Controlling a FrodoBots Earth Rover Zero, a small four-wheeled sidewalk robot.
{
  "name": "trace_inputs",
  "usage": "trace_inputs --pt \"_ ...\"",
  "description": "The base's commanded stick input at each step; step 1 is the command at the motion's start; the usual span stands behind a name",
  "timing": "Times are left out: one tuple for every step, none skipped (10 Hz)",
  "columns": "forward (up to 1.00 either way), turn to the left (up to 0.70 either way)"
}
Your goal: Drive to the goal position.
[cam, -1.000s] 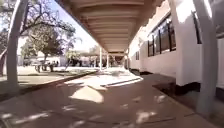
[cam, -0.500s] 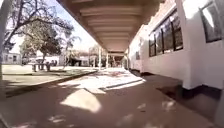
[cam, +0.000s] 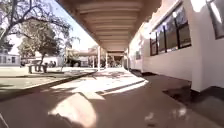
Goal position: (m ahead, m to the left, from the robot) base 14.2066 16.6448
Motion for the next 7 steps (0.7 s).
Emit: trace_inputs --pt "0.70 0.00" --pt "0.70 0.06" --pt "0.70 0.21" --pt "0.70 0.35" --pt "0.70 0.35" --pt "0.70 0.35" --pt "0.70 0.00"
